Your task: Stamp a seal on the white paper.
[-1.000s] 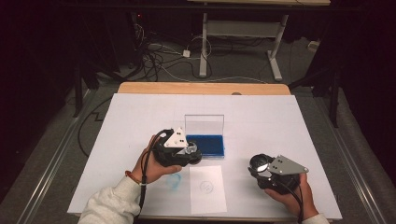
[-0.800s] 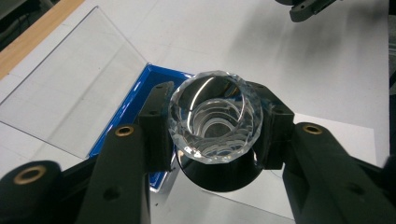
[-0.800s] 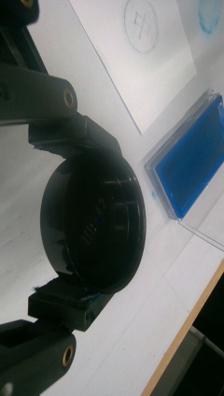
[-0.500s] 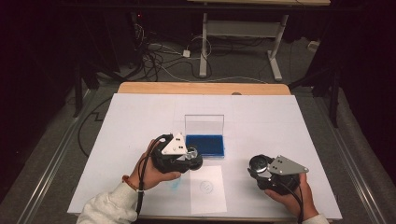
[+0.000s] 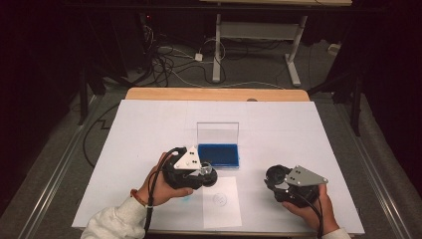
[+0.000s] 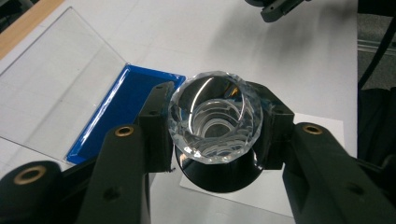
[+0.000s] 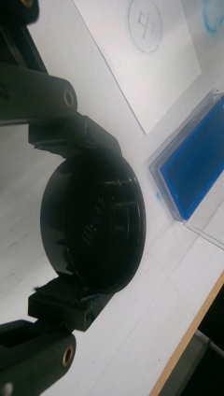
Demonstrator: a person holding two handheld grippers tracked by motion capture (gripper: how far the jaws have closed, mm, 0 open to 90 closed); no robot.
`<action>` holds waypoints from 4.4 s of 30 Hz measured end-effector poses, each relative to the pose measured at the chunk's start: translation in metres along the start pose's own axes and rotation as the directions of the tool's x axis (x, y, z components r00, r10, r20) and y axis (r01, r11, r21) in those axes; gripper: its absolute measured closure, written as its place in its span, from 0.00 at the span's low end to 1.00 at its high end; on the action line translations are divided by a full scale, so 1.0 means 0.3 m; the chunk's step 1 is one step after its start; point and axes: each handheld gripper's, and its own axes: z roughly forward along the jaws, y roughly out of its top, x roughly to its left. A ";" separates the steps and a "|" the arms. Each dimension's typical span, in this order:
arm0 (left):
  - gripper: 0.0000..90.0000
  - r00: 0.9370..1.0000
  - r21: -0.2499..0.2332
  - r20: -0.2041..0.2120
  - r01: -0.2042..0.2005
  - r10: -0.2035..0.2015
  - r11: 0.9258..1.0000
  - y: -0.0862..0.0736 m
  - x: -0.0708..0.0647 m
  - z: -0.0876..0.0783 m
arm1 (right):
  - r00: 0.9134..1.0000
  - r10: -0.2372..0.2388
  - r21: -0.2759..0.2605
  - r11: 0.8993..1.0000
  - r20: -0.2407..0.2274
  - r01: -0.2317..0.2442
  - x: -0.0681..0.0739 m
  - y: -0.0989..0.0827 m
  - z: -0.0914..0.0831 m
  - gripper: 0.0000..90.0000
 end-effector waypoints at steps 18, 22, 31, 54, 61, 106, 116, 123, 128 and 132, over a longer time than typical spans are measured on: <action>0.61 0.999 0.004 0.047 -0.025 0.025 1.000 0.005 -0.068 0.043 | 1.000 -0.016 0.010 1.000 -0.014 0.016 0.016 0.002 0.008 0.43; 0.61 0.998 0.011 0.060 -0.032 0.031 0.999 0.001 -0.079 0.058 | 1.000 -0.015 0.010 1.000 -0.014 0.015 0.022 0.005 0.007 0.43; 0.61 0.995 0.062 0.081 -0.072 0.066 0.996 -0.017 -0.097 0.118 | 0.999 -0.028 0.014 0.999 -0.019 0.029 0.025 0.004 0.012 0.43; 0.61 0.991 0.102 0.111 -0.085 0.073 0.991 -0.043 -0.105 0.206 | 0.999 -0.038 0.027 0.999 -0.025 0.039 0.030 0.001 0.018 0.43; 0.61 0.991 0.118 0.111 -0.092 0.079 0.989 -0.049 -0.110 0.225 | 0.999 -0.040 0.028 0.999 -0.027 0.041 0.031 0.001 0.018 0.43; 0.61 0.991 0.183 0.118 -0.092 0.071 0.979 -0.034 -0.119 0.239 | 0.999 -0.044 0.035 0.998 -0.020 0.045 0.033 0.002 0.018 0.43; 0.61 0.991 0.193 0.115 -0.090 0.069 0.977 -0.029 -0.122 0.242 | 0.999 -0.040 0.036 0.999 -0.017 0.040 0.032 0.004 0.020 0.43; 0.61 0.991 0.199 0.109 -0.093 0.073 0.976 -0.029 -0.125 0.240 | 0.999 -0.038 0.038 0.999 -0.019 0.039 0.034 0.004 0.020 0.43; 0.61 0.992 0.202 0.098 -0.098 0.080 0.975 -0.028 -0.132 0.240 | 0.999 -0.037 0.039 0.999 -0.019 0.038 0.032 0.003 0.020 0.43; 0.61 0.992 0.197 0.094 -0.098 0.081 0.975 -0.030 -0.133 0.240 | 0.999 -0.039 0.037 0.999 -0.017 0.039 0.033 0.004 0.019 0.43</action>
